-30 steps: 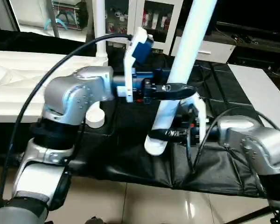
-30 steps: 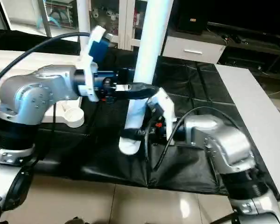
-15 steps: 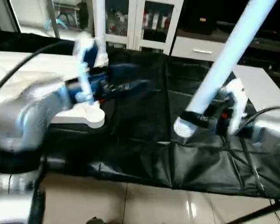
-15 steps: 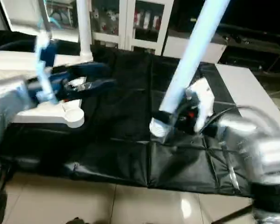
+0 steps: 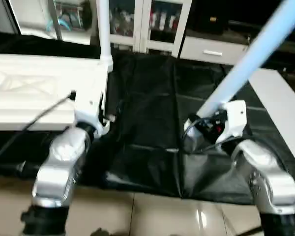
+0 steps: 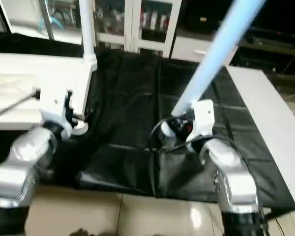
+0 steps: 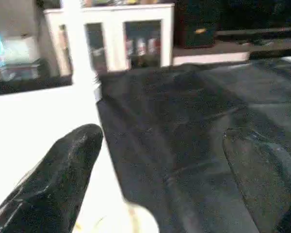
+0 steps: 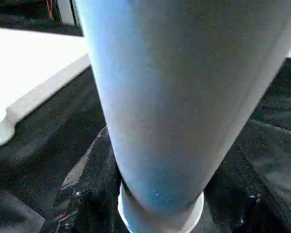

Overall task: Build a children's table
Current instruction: Pick table leg, then move to table

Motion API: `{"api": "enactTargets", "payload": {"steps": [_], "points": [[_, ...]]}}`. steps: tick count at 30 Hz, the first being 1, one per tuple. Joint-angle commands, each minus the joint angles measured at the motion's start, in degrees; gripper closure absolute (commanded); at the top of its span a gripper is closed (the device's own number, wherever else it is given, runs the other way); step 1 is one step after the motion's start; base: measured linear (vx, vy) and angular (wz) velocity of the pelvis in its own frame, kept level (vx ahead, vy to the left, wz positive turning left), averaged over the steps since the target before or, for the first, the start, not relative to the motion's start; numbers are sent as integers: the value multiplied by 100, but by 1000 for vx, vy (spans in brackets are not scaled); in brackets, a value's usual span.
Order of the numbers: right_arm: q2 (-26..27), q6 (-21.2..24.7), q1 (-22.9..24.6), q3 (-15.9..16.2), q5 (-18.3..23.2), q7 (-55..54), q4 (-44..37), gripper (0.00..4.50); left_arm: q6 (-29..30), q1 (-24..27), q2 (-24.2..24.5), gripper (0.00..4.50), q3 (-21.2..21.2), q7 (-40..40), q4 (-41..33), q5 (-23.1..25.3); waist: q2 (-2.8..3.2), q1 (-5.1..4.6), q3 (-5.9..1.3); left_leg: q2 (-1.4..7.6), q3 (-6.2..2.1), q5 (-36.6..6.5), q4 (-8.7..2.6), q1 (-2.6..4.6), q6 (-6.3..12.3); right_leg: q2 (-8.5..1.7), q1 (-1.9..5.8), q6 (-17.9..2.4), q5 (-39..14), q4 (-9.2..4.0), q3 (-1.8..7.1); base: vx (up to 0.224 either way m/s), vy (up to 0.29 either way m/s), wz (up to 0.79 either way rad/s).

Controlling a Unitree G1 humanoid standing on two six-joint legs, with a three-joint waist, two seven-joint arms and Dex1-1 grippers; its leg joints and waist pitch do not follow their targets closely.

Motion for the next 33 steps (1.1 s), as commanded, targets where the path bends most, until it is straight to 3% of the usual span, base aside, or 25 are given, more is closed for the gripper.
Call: {"api": "enactTargets", "payload": {"steps": [1, 3, 4, 5, 6, 9, 10, 12, 14, 15, 16, 17, 18, 19, 20, 21, 23, 24, 26, 27, 28, 29, 30, 32, 33], "points": [[16, -122, 48, -90, 61, -79, -111, 259, -147, 4, -48, 5, -66, 149, 77, 147, -19, 130, -359, 102, -46, -712, -175, -94, 698, -1024, 436, -644, -2381, -725, 690, -2, 55, 2], [36, -185, 103, -12, 36, -72, -105, 259, -231, 28, -47, 5, -130, 171, 136, 238, -22, 266, -350, 158, -199, -664, 122, -177, 842, -1444, 485, -756, -2851, -884, 952, -11, 93, 1], [59, -193, 122, 3, 29, -84, -104, 259, -272, 43, -32, 5, -170, 186, 171, 288, 73, 285, -336, 214, -299, -570, 123, -220, 856, -1467, 481, -959, -2938, -895, 911, -19, 138, 0], [95, -229, 150, 29, -5, -95, -127, 259, -377, 97, -25, 5, -216, 185, 215, 330, 114, 272, -334, 208, -294, -549, 43, -186, 889, -1340, 432, -1031, -2867, -863, 836, -23, 173, 4], [141, -268, 163, 22, -56, -110, -144, 259, -496, 148, -27, 5, -251, 215, 262, 387, 134, 197, -339, 165, -188, -572, -202, -53, 1076, -961, 319, -1040, -2557, -752, 602, -23, 173, 4], [206, -460, 186, -15, -113, -132, -153, 259, -720, 287, -69, 5, -301, 224, 366, 461, 266, -168, -394, 17, 20, -176, -500, 412, 2122, -162, -62, -730, -1403, -284, -11, -23, 213, 11], [206, -481, 199, -24, -112, -141, -131, 259, -761, 330, -62, 5, -314, 225, 379, 489, 272, -283, -327, 0, 125, -519, -696, 355, 2151, 6, -148, -486, -1300, -71, -228, -46, 221, 22], [210, -515, 242, -29, -112, -152, -90, 259, -819, 413, -37, 5, -342, 208, 388, 539, 264, -407, -315, 37, 204, -1265, -866, 284, 1835, -50, -91, -133, -1120, 114, -359, -64, 173, 18], [224, -541, 266, -29, -137, -197, -66, 259, -844, 464, -93, 5, -253, 256, 411, 488, 145, -396, -300, -47, 404, -2272, -784, 209, 1138, -541, -31, -66, -1581, -381, -99, -61, 145, 17], [243, -556, 265, -48, -156, -252, -55, 259, -854, 476, -149, 5, -160, 311, 436, 426, -25, -180, -351, -18, 165, -2450, 180, 188, 881, -1697, 82, -147, -2771, -1096, 771, -41, 159, 18], [269, -576, 260, -82, -180, -310, -48, 259, -901, 486, -169, 5, -111, 351, 470, 413, 70, -187, -380, 93, -591, -1549, 947, -410, 574, -2436, 521, -491, -3565, -1161, 1181, -19, 263, -22], [304, -582, 251, -135, -185, -379, -37, 259, -943, 502, -174, 5, -72, 377, 507, 406, 95, -281, -370, -10, -800, -1240, 1107, -526, 312, -2382, 540, -574, -3796, -1117, 1044, -67, 329, -43], [360, -607, 235, -211, -190, -471, -14, 259, -1040, 528, -191, 5, -5, 411, 567, 384, 27, -389, -238, -72, -817, -1172, 835, -306, -16, -1865, 292, -514, -4511, -1155, 425, -67, 329, -43], [360, -607, 235, -211, -190, -471, -14, 259, -1040, 528, -191, 5, -5, 411, 567, 384, 224, -511, -236, -226, -717, -1634, 44, -171, 391, -953, 222, -376, -4500, -780, -87, -85, 286, -5], [380, -641, 231, -260, -205, -537, 13, 259, -1100, 550, -221, 5, 53, 452, 595, 358, 295, -741, -189, -248, -621, -2544, -265, -49, 566, -378, -32, -140, -4147, -453, -325, -87, 284, 16], [401, -745, 245, -327, -282, -692, 118, 259, -1211, 596, -282, 5, 173, 553, 651, 326, 537, -927, -341, -304, -670, -3008, -639, 69, 690, 0, -122, -29, -2172, 606, -398, -87, 284, 16], [379, -825, 276, -309, -374, -748, 188, 259, -1289, 624, -322, 5, 242, 609, 679, 305, 535, -964, -260, -231, -801, -1754, -614, 185, 1574, -10, -221, -89, -957, 746, -410, -102, 243, -12], [338, -902, 357, -255, -440, -712, 294, 259, -1318, 671, -374, 5, 330, 694, 686, 286, 402, -935, -276, -98, -791, -1527, -650, 242, 1953, -93, -104, -65, -794, 587, -400, -105, 213, -22], [369, -919, 422, -296, -385, -701, 365, 259, -1362, 711, -417, 5, 398, 730, 686, 292, -57, -758, -449, -44, -647, -2269, -552, 91, 1191, -805, 239, 36, -1243, -18, 220, -98, 203, -13], [381, -923, 437, -315, -367, -704, 382, 259, -1365, 721, -428, 5, 413, 739, 682, 292, -114, -422, -408, -531, -693, -1880, 1117, -214, 338, -1930, 229, -221, -2790, -999, 1337, -101, 222, -7], [471, -937, 472, -437, -252, -727, 411, 259, -1416, 761, -436, 5, 454, 789, 672, 275, -58, -541, -403, -526, -960, -1169, 1296, -617, -146, -1789, 699, -216, -3289, -813, 905, -85, 279, -31], [471, -937, 472, -437, -252, -727, 411, 259, -1416, 761, -436, 5, 454, 789, 672, 275, -90, -493, -314, -505, -930, -1050, 1208, -541, -271, -1612, 586, -339, -3399, -859, 775, -85, 274, -34], [479, -1044, 467, -474, -252, -689, 428, 259, -1521, 806, -474, 5, 548, 835, 666, 196, -123, -401, -290, -431, -815, -974, 965, -206, -189, -1407, 450, -825, -3373, -947, 518, -85, 274, -34], [414, -1198, 448, -419, -332, -617, 459, 259, -1661, 855, -533, 5, 644, 844, 663, 139, 43, -412, -284, -237, -729, -786, 96, 3, 503, -921, 422, -1156, -3273, -874, 202, -112, 325, 9], [389, -1222, 434, -388, -341, -576, 470, 259, -1693, 879, -525, 5, 641, 843, 644, 168, 415, -646, -234, 2, -816, -2404, -636, 330, 816, 24, -17, -617, -2474, -140, -170, -114, 336, 19]]}}
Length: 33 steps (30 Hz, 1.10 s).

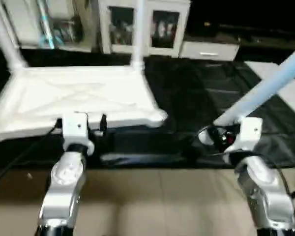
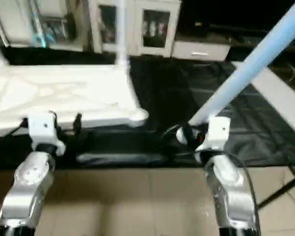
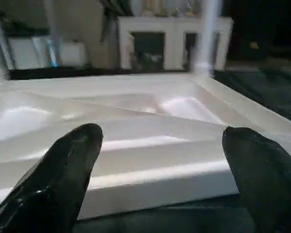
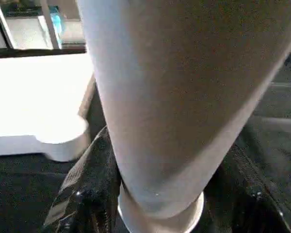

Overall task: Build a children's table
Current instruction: Move to table

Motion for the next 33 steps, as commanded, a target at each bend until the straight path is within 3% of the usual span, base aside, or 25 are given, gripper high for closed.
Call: {"api": "enactTargets", "payload": {"steps": [1, 2, 3, 4, 5, 6, 7, 9, 11, 12, 13, 14, 15, 16, 18, 20, 23, 25, 27, 28, 29, 30, 31, 32, 33], "points": [[-76, -176, -131, 47, 5, 112, -50, 259, -73, 56, 1, 5, 63, 32, -52, 2, 277, -95, -294, 478, -330, -2906, -1343, 154, 362, 540, -49, -604, -963, 457, -284, -101, 317, 20], [-90, -192, -147, 74, 20, 154, -32, 259, -77, 68, 5, 5, 45, 12, -63, 18, 320, -71, -245, 470, -331, -3138, -1378, 112, 255, 541, -30, -579, -580, 417, -321, -84, 286, 9], [-98, -221, -181, 120, -9, 200, -2, 259, -63, 60, 37, 5, -13, 35, -84, 129, 350, -5, -213, 509, -331, -3638, -1383, 117, -169, 481, -35, -600, -136, 287, -338, -84, 286, 9], [-99, -228, -189, 130, -19, 209, 5, 259, -61, 57, 44, 5, -26, 41, -88, 156, 302, 37, -263, 602, -413, -3813, -1317, 181, -767, 340, 58, -505, 216, 56, -241, -70, 214, 11], [-76, -246, -234, 142, -49, 215, 37, 259, -24, 27, 72, 5, -94, 55, -107, 249, 255, 71, -283, 722, -483, -3757, -1328, 218, -1039, 255, 106, -484, 173, -11, -159, -58, 153, 11], [-57, -245, -252, 132, -54, 204, 48, 259, -1, 9, 79, 5, -120, 52, -112, 267, 124, 88, -324, 949, -620, -3260, -1349, 271, -987, 159, 168, -314, -198, -28, -27, -58, 153, 11], [-41, -204, -296, 69, -35, 159, 89, 259, 65, -21, 13, 5, -77, 35, -130, 130, 201, 100, -298, 989, -632, -2914, -1402, 241, -973, 190, 132, -340, -394, 69, -7, -68, 130, 19], [-44, -200, -307, 55, -32, 148, 105, 259, 91, -27, -25, 5, -37, 33, -132, 52, 213, 109, -315, 886, -484, -2376, -1436, 138, -722, 296, 119, -179, -513, 178, -9, -67, 89, 22], [-66, -195, -311, 26, -5, 127, 131, 259, 99, -43, 12, 5, -63, 2, -149, 92, 180, 142, -308, 596, -225, -2498, -1379, -25, -752, 243, 175, -122, -595, -2, 65, -61, -15, 6], [-70, -189, -306, 7, 26, 130, 124, 259, 105, -58, 46, 5, -89, -53, -148, 118, 46, 226, -264, 342, -92, -2758, -1080, -158, -711, -178, 168, -212, -1362, -443, 319, -57, -49, -1], [-79, -135, -296, 1, 52, 135, 101, 259, 92, -83, 59, 5, -103, -102, -131, 120, -81, 354, -293, 287, 12, -2029, -828, -187, -326, -608, 228, -297, -2455, -659, 507, -23, -84, -12], [-80, -119, -294, 0, 58, 137, 94, 259, 89, -90, 60, 5, -105, -114, -126, 116, -123, 415, -299, 343, 25, -1468, -763, -213, -105, -721, 291, -304, -2720, -724, 554, -13, -66, -13], [-74, -56, -277, -9, 89, 137, 53, 259, 58, -124, 44, 5, -112, -119, -102, 120, -120, 489, -297, 419, 53, -707, -825, -219, 156, -602, 302, -410, -2511, -684, 477, -13, -66, -13], [-74, -53, -276, -10, 91, 136, 50, 259, 55, -126, 42, 5, -112, -118, -100, 121, -61, 468, -292, 492, 88, -640, -988, -206, 215, -351, 275, -565, -2045, -577, 319, 0, 0, 0], [-52, -38, -241, -12, 95, 108, -14, 259, 18, -155, -7, 5, -133, -110, -82, 119, 6, 407, -309, 559, 98, -1177, -1114, -133, 69, -145, 223, -759, -1239, -449, 236, 0, 0, 0], [-45, -47, -233, -14, 99, 101, -11, 259, 25, -156, -6, 5, -152, -113, -80, 130, 6, 375, -307, 551, 103, -1555, -1132, -129, -61, -153, 233, -859, -804, -418, 246, 0, 0, 0], [-23, -16, -212, -10, 120, 95, -33, 259, 139, -181, 3, 5, -133, -69, -93, 152, -26, 385, -321, 533, 167, -1248, -1096, -136, 111, -202, 280, -951, -298, -417, 278, 0, 0, 0], [-14, 19, -208, -8, 124, 104, -51, 259, 136, -207, 2, 5, -117, -30, -91, 167, 16, 340, -343, 676, 55, -1029, -1141, -40, -41, -6, 283, -953, 193, -332, 181, 0, 0, 0], [-2, 31, -214, 9, 122, 105, -42, 259, 141, -202, -2, 5, -108, -17, -106, 177, 134, 247, -366, 988, -223, -975, -1277, 104, -214, 222, 206, -800, 155, -116, 41, 0, 0, 0], [-2, 31, -214, 9, 122, 105, -42, 259, 141, -202, -2, 5, -108, -17, -106, 177, 180, 201, -356, 1170, -351, -969, -1379, 162, -108, 284, 90, -663, -206, 54, 31, 17, -60, 5], [2, 41, -230, 22, 128, 108, -29, 259, 137, -200, -1, 5, -107, -16, -107, 186, 163, 172, -371, 1231, -410, -906, -1418, 203, 23, 309, 39, -610, -317, 130, 25, 11, -108, 9], [3, 46, -236, 26, 129, 108, -26, 259, 139, -202, 0, 5, -107, -16, -105, 189, 128, 148, -360, 1292, -479, -775, -1473, 220, 405, 324, -59, -626, -464, 245, 41, 11, -108, 9], [5, 51, -246, 34, 130, 109, -22, 259, 139, -206, 0, 5, -108, -13, -105, 193, 75, 117, -361, 1193, -408, -765, -1465, 166, 932, 291, -49, -837, -397, 229, 74, -10, -160, 7], [9, 53, -255, 47, 129, 114, -18, 259, 143, -210, -1, 5, -109, -12, -105, 196, 41, 112, -372, 1110, -348, -773, -1443, 134, 1188, 254, -14, -1084, -280, 155, 89, -25, -216, 1], [11, 54, -261, 55, 128, 118, -16, 259, 146, -213, -2, 5, -111, -11, -106, 197, -52, 119, -375, 881, -147, -872, -1326, -1, 1596, 123, 67, -2002, -4, -110, 104, -25, -216, 1]]}}
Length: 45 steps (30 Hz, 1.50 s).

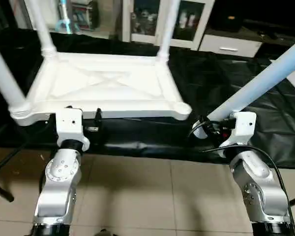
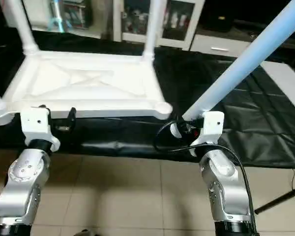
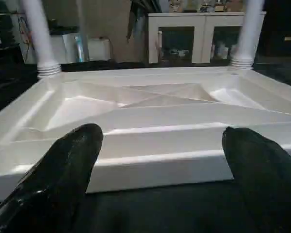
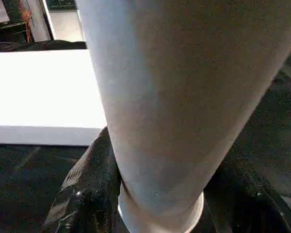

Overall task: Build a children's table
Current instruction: Move to table

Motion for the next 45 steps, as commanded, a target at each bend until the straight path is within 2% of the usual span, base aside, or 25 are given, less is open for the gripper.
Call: {"api": "enactTargets", "payload": {"steps": [1, 3, 6, 9, 11, 12, 15, 17, 20, 24, 26, 27, 28, 31, 32, 33, 34, 36, 37, 38, 39, 40, 41, 43, 45], "points": [[-52, 82, -32, -40, 36, -13, -131, 259, 68, -72, -73, 5, -97, 21, -18, 41, -126, -16, -353, 31, 16, -1547, -142, 22, 1430, -496, 212, -2738, 514, -818, 258, -24, -236, 2], [-43, 69, -33, -10, 14, -6, -124, 259, 126, -90, -103, 5, -82, -21, 10, -51, -183, 231, -337, -210, 260, -1405, 1049, -253, 920, -872, 409, -2895, 6, -1095, 473, -29, -228, 4], [-24, 59, -21, 22, -11, -1, -130, 259, 282, -124, -152, 5, -36, -59, 80, -183, -30, 220, -321, -139, 148, -1249, 593, -160, 791, -715, 482, -1160, -644, -1167, 348, -37, -166, 8], [-21, 67, -32, 23, -9, -5, -123, 259, 169, -113, -121, 5, -60, 75, 48, 4, 78, 204, -468, 998, -398, -187, -138, 436, 1808, -797, 155, 591, 20, -573, 141, -32, -104, 8], [-23, 74, -40, 11, -1, -8, -116, 259, 274, -132, -173, 5, 7, 147, 27, -21, -111, 314, -342, 336, 13, -324, 150, 95, 1472, -1323, 279, 109, 221, -770, 534, -32, -31, 5], [-27, 82, -47, 1, 6, -6, -112, 259, 320, -157, -173, 5, 32, 101, 36, -79, -104, 591, -236, 360, -120, -975, 531, 99, 672, -1826, 287, -190, -1122, -1132, 913, -55, -7, 6], [-31, 136, -59, 0, 26, -9, -124, 259, 252, -193, -147, 5, 48, -106, 19, -269, 38, 546, -162, 389, -51, -659, -225, 403, 320, -486, 130, 12, -2233, -1072, 85, -66, 30, -1], [-29, 137, -58, 2, 22, -9, -127, 259, 262, -187, -133, 5, 37, -104, 1, -267, 127, 387, -271, 945, -250, -1122, -466, 579, 310, -477, 137, -197, -733, -740, 122, -57, 83, 17], [-29, 122, -79, 12, 29, 8, -102, 259, 234, -144, -133, 5, 11, -171, -80, -314, 118, 379, -110, 610, 28, -3174, -528, 667, -371, -662, 133, -466, -2063, -984, 189, -43, 69, 10], [-33, 120, -103, 22, 31, 17, -88, 259, 230, -123, -105, 5, -30, -257, -124, -283, 158, 219, -6, 590, -7, -4639, -515, 1050, -384, -502, 244, 198, -3692, -1317, -321, -13, 56, -2], [-29, 122, -106, 18, 32, 22, -89, 259, 241, -121, -91, 5, -45, -279, -130, -293, 276, 171, -38, 926, -103, -5648, -1183, 668, -465, -304, 674, 34, -1580, -151, -330, 6, 27, -10], [-28, 121, -104, 15, 36, 24, -89, 259, 245, -113, -74, 5, -73, -307, -135, -288, 224, 194, -16, 853, -40, -5925, -1229, 786, -380, -253, 480, 3, -913, -14, -234, 0, 0, 0], [-28, 120, -103, 14, 37, 25, -89, 259, 245, -110, -71, 5, -80, -311, -137, -285, 35, 34, -101, 634, -51, -5315, -898, 1077, -161, -498, 293, -142, -1309, -477, 46, 72, -51, -5], [-22, 185, -91, -17, 86, 20, -102, 259, 254, -87, -83, 5, -125, -324, -163, -266, -81, 462, -215, 181, 135, -1640, 256, 188, 367, -1429, 1035, -272, -3706, -1329, 800, 91, -55, -15], [-21, 184, -90, -20, 90, 22, -104, 259, 258, -85, -88, 5, -130, -325, -168, -266, -87, 521, -228, 150, 140, -1055, 267, 206, 236, -1043, 1044, -644, -3405, -1220, 956, 124, -12, -28], [-18, 202, -88, -26, 107, 25, -104, 259, 263, -76, -94, 5, -134, -336, -178, -255, -2, 558, -231, 168, 235, -602, -118, 362, -238, -357, 936, -746, -2259, -980, 801, 124, -12, -28], [-19, 195, -88, -25, 112, 35, -98, 259, 265, -65, -100, 5, -136, -348, -193, -247, 174, 416, -273, 571, 91, -707, -557, 1015, -456, 44, 380, -342, -880, -535, 511, 121, 26, -49], [-24, 182, -95, -25, 101, 39, -80, 259, 269, -56, -98, 5, -143, -354, -205, -240, 102, 158, -397, 1293, -340, -314, -602, 1830, -84, -300, -455, 64, -580, 158, 209, 148, -1, -62], [-24, 180, -96, -24, 98, 38, -77, 259, 269, -56, -97, 5, -143, -354, -206, -239, 78, 131, -399, 1309, -305, 57, -566, 1826, 116, -417, -564, 173, -313, 224, 186, 184, -48, -62], [-31, 167, -113, -22, 66, 19, -38, 259, 267, -46, -91, 5, -146, -355, -210, -239, 2, 147, -295, 1040, 180, 1, -627, 1570, 167, -488, -567, -68, 417, 114, 110, 176, -62, -52], [-32, 165, -116, -22, 62, 16, -32, 259, 267, -45, -91, 5, -147, -355, -211, -238, -214, 176, -265, 324, 612, -1056, -507, 1229, 307, -407, -130, -467, 552, -381, 258, 176, -62, -52], [-33, 165, -132, -24, 59, 11, -19, 259, 265, -36, -88, 5, -152, -352, -216, -237, -412, 531, -355, -332, 502, -1809, 429, 459, 533, -1059, 864, -1297, -227, -835, 1198, 197, -46, -27], [-38, 163, -149, -18, 56, 17, -17, 259, 265, -26, -91, 5, -155, -344, -221, -237, -395, 591, -417, -199, 228, -1498, 723, 209, 512, -1337, 1112, -1662, -191, -863, 1401, 194, -10, -14], [-43, 161, -170, -11, 51, 36, -19, 259, 266, -12, -97, 5, -161, -332, -228, -235, -343, 545, -421, -37, -109, -597, 990, -224, 50, -1272, 1199, -2169, 1147, -662, 1176, 179, -7, -14], [-56, 169, -190, 2, 39, 53, 2, 259, 268, 7, -106, 5, -164, -324, -243, -223, -145, 434, -266, 116, -122, 441, 309, -14, 71, -806, 735, -1954, 367, -919, 371, 155, 4, -5]]}}
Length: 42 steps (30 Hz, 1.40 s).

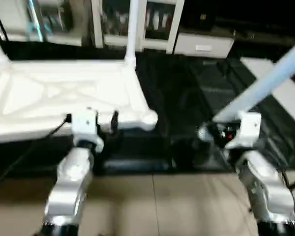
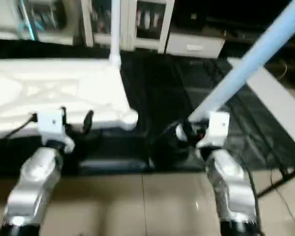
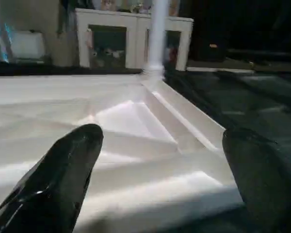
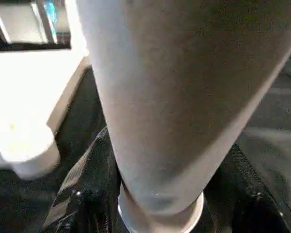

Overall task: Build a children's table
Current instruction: Move to table

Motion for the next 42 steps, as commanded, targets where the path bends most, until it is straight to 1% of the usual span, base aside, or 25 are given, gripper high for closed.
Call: {"api": "enactTargets", "payload": {"steps": [1, 2, 3, 4, 8, 9, 10, 11, 12, 13, 16, 17, 18, 19, 20, 23, 24, 25, 26, 27, 28, 30, 34, 39, 42], "points": [[30, -19, -91, 104, 18, 42, -85, 259, 24, 38, 45, 5, 77, 5, -74, 35, 277, 24, -160, 317, -41, 1275, -720, 151, 508, -506, 310, -1397, -953, -762, -95, 173, 67, -1], [14, 0, -92, 124, 44, 84, -96, 259, 23, 48, 44, 5, 87, 1, -85, 43, 355, -117, -31, 446, -135, 271, -1008, 151, 526, -190, 280, -971, -1466, -608, -295, 190, 106, -6], [-39, 1, -87, 150, 22, 132, -98, 259, 26, 44, 38, 5, 94, 5, -88, 55, 472, -269, -229, 837, -624, -1499, -1151, 600, 731, -5, -12, -447, -1216, 187, -320, 190, 106, -6], [-74, 2, -85, 160, 12, 163, -94, 259, 27, 42, 34, 5, 99, 10, -88, 61, 413, -320, -363, 972, -874, -1587, -1068, 991, 1283, -98, -353, -122, -823, 456, -199, 185, 55, 3], [-142, -28, -128, 130, -30, 222, -26, 259, 25, 42, 43, 5, 54, 60, -92, 57, 211, -349, -302, 823, -544, -44, -977, 855, 2509, -214, -731, 478, 63, 595, -58, 138, -2, 5], [-174, -39, -146, 146, -73, 228, -30, 259, 25, 47, 47, 5, 41, 65, -97, 59, 57, -351, -241, 662, -263, -252, -981, 704, 2359, -332, -681, 251, 468, 224, 72, 102, -55, 1], [-187, -30, -166, 147, -95, 210, -27, 259, 31, 52, 51, 5, 36, 62, -106, 73, -317, -228, -241, 132, 133, -1069, -684, 191, 1677, -671, -99, 290, -464, -496, 572, 75, -111, 5], [-191, -26, -173, 149, -101, 201, -26, 259, 34, 55, 52, 5, 37, 58, -111, 79, -285, -18, -171, -94, 226, -1008, -159, 176, 1332, -1045, -9, 351, -2054, -842, 871, 81, -108, -3], [-210, -28, -183, 165, -107, 211, -21, 259, 41, 61, 49, 5, 39, 49, -125, 93, -306, 60, -259, 2, 35, -286, 187, -68, 853, -1277, 334, 39, -3320, -849, 1015, 81, -108, -3], [-213, -29, -183, 167, -107, 214, -20, 259, 42, 62, 48, 5, 40, 48, -126, 95, -189, 139, -247, 78, -104, 210, 212, -299, 802, -1547, 410, 451, -2902, -836, 416, 119, -47, 13], [-211, -93, -177, 124, -62, 201, 9, 259, 49, 56, 75, 5, 8, 12, -154, 176, 68, 18, -158, 309, -56, 442, -118, -231, 875, -1484, 481, -275, -2993, -1098, -296, 126, 24, 45], [-156, -86, -188, 0, 25, 122, 38, 259, 47, 52, 106, 5, -30, -11, -157, 220, 326, -119, -241, 480, 30, 426, -575, 193, 672, -883, 435, -461, -2533, -946, -425, 147, 95, 25], [-161, -92, -204, -114, 75, 79, 73, 259, 30, 40, 155, 5, -124, -92, -139, 269, 518, -290, -163, 807, -382, -805, -1021, 593, 727, -232, 42, -401, -1502, -126, -598, 147, 95, 25], [-175, -95, -208, -140, 79, 86, 75, 259, 31, 34, 170, 5, -157, -117, -130, 277, 426, -383, -313, 1076, -671, -1377, -1059, 1045, 750, -219, -407, -269, -787, 374, -364, 152, 73, 7], [-185, -102, -209, -148, 77, 97, 75, 259, 32, 31, 177, 5, -175, -128, -126, 278, 427, -340, -320, 1048, -713, -1108, -990, 1068, 916, -218, -531, -128, -627, 486, -292, 169, 57, 11], [-229, -118, -208, -185, 90, 126, 64, 259, -2, 2, 180, 5, -259, -249, -64, 232, 354, -333, -323, 840, -391, 949, -881, 935, 2021, -291, -897, 434, 331, 609, -120, 141, 31, 6], [-263, -137, -208, -202, 91, 169, 48, 259, 9, -21, 199, 5, -341, -354, -33, 198, 152, -320, -310, 579, -103, 1797, -686, 722, 2137, -442, -869, 223, 1301, 132, 81, 115, -3, 0], [-303, -160, -210, -222, 107, 232, 30, 259, 7, -51, 220, 5, -423, -464, 10, 172, -67, -214, -315, 118, 155, 1095, -508, 360, 1693, -688, -460, 71, 1624, -273, 409, 103, -54, 12], [-400, -125, -219, -237, 209, 453, -38, 259, 0, -114, 245, 5, -483, -798, 107, -50, -110, -64, -269, -4, 210, 409, -378, 309, 1383, -947, -371, -106, 920, -546, 689, 97, -51, 3], [-456, -60, -221, -223, 288, 608, -89, 259, -26, -147, 273, 5, -491, -949, 151, -140, -133, -33, -331, 139, -29, 492, -377, 116, 931, -1248, 26, -548, 838, -418, 834, 97, -51, 3], [-503, 11, -218, -199, 368, 747, -136, 259, -54, -172, 295, 5, -490, -1085, 177, -226, -21, -23, -382, 218, -60, 1416, -544, 78, 727, -963, -16, -811, 2233, -151, 615, 76, -28, -10], [-661, 166, -179, -94, 560, 1144, -287, 259, -104, -243, 427, 1, -557, -1593, 219, -437, 102, -170, -360, 236, 1, 1942, -571, 206, 901, -602, -238, -1257, 2778, -85, 385, 0, 0, 0], [-868, 348, -145, 14, 822, 1653, -470, 259, 29, -431, 849, 1, -836, -2514, 404, -520, 187, -217, -283, 402, 5, 654, -670, 277, 1013, -650, -277, -1554, 571, -287, 340, 0, 0, 0], [-1340, 749, -118, 334, 1177, 2558, -750, 259, 411, -956, 1828, 1, -1529, -4427, 937, -517, 196, -227, -159, 454, 78, -895, -816, 394, 453, -652, -379, -1041, -1450, -482, 365, -22, -1, 3], [-1424, 931, -155, 450, 1278, 2745, -868, 259, 565, -1186, 2065, 1, -1756, -4970, 1229, -488, 173, -224, -184, 477, 95, -791, -835, 353, 226, -683, -365, -913, -1516, -480, 381, 0, 0, 0]]}}
